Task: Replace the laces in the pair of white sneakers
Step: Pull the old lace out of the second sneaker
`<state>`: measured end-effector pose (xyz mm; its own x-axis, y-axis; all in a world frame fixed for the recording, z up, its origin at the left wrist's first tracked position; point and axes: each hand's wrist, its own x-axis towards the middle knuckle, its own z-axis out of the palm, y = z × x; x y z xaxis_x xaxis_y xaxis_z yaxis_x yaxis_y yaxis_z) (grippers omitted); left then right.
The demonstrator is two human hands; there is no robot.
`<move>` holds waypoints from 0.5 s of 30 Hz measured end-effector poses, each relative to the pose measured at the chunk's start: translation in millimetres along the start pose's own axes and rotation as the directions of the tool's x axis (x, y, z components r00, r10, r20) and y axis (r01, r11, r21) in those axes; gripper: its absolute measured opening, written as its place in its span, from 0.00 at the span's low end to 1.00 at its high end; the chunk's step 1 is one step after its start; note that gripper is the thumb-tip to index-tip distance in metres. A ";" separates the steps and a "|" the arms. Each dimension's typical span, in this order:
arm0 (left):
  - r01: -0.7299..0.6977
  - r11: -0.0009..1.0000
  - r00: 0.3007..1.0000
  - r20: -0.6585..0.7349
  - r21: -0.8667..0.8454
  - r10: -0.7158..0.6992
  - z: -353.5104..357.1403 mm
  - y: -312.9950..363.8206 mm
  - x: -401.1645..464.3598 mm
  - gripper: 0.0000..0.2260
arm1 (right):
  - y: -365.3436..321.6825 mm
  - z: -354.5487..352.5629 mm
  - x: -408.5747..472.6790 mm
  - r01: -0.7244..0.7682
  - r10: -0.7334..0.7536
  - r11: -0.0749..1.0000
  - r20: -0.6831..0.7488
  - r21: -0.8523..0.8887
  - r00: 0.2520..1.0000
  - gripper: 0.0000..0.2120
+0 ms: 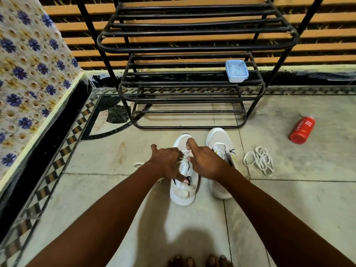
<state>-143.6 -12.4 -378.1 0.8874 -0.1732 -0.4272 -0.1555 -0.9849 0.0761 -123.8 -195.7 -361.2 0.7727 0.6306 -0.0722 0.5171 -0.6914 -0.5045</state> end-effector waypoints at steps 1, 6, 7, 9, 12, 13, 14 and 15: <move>0.000 1.000 1.000 0.000 -0.001 0.000 0.3 -0.1 0.1 0.47 | 2.2 0.3 2.1 -0.005 0.006 0.998 0.011 -0.068 1.000 0.10; 0.004 1.000 1.000 0.005 -0.018 -0.004 0.0 -0.5 -0.1 0.49 | 9.8 0.1 1.0 0.041 -0.030 0.964 0.046 -0.261 0.998 0.06; 0.004 1.000 1.000 0.002 -0.019 -0.004 -0.4 -0.1 -0.2 0.49 | 9.3 -0.2 0.1 0.051 -0.061 0.955 -0.027 -0.293 0.998 0.05; 0.004 1.000 1.000 0.003 -0.018 -0.004 -0.7 -0.4 -0.7 0.49 | 8.4 -1.2 -0.3 0.040 -0.112 0.931 -0.180 -0.362 0.977 0.03; -0.004 1.000 1.000 0.002 -0.006 0.004 -1.2 -1.5 0.1 0.49 | 5.4 -5.2 -1.2 -0.057 -0.041 0.961 -0.341 -0.270 0.939 0.04; -0.005 1.000 1.000 0.006 -0.004 0.005 -1.7 -1.4 0.2 0.50 | 3.6 -7.9 -2.8 -0.084 0.000 0.976 -0.387 -0.200 0.922 0.04; -0.005 1.000 1.000 0.007 -0.004 0.005 -1.3 -1.8 0.5 0.50 | 2.3 -11.1 -4.1 -0.100 0.037 0.987 -0.435 -0.123 0.900 0.05; -0.006 1.000 1.000 0.005 -0.002 0.006 -0.9 -2.1 1.3 0.50 | 1.3 -15.7 -4.4 -0.097 0.068 0.995 -0.480 -0.036 0.875 0.06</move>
<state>-141.7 -10.5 -378.0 0.8845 -0.1794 -0.4308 -0.1603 -0.9838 0.0807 -120.8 -204.9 -348.1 0.8877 0.3354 0.3154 0.4526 -0.7614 -0.4642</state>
